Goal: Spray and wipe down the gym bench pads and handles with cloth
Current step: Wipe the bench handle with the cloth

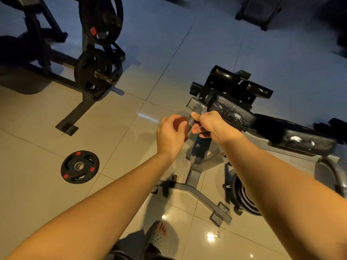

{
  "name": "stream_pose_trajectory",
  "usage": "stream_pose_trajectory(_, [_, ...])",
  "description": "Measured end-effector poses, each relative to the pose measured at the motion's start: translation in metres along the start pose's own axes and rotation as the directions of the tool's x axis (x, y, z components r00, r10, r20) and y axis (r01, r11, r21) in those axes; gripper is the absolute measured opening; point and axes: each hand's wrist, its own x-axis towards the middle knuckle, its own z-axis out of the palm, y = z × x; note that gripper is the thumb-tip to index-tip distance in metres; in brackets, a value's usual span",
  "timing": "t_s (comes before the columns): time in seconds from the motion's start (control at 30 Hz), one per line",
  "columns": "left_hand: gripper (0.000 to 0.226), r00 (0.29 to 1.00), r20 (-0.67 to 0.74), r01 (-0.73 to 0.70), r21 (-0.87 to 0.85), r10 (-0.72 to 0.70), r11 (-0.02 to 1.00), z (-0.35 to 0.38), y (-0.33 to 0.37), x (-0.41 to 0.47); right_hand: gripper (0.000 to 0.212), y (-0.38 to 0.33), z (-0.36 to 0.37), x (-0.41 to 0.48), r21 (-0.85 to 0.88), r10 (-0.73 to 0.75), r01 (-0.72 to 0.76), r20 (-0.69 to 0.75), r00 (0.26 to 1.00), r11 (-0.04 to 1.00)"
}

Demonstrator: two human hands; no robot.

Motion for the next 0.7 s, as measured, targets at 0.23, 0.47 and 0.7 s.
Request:
stream_pose_trajectory(0.23, [0.017, 0.996, 0.092, 0.016, 0.017, -0.018, 1.000, -0.063, -0.051, -0.057, 0.033, 0.002, -0.002, 0.003, 0.026, 0.006, -0.007, 0.019, 1.000, 1.000])
stream_pose_trajectory(0.47, [0.022, 0.992, 0.095, 0.094, -0.173, -0.078, 0.980, -0.015, -0.008, 0.004, 0.034, 0.002, 0.000, 0.003, 0.015, 0.005, -0.005, 0.010, 1.000, 1.000])
stream_pose_trajectory(0.7, [0.016, 0.956, 0.218, 0.244, -0.225, -0.195, 0.943, -0.061, -0.038, -0.030, 0.030, 0.006, -0.001, 0.006, 0.030, 0.008, -0.008, 0.009, 1.000, 1.000])
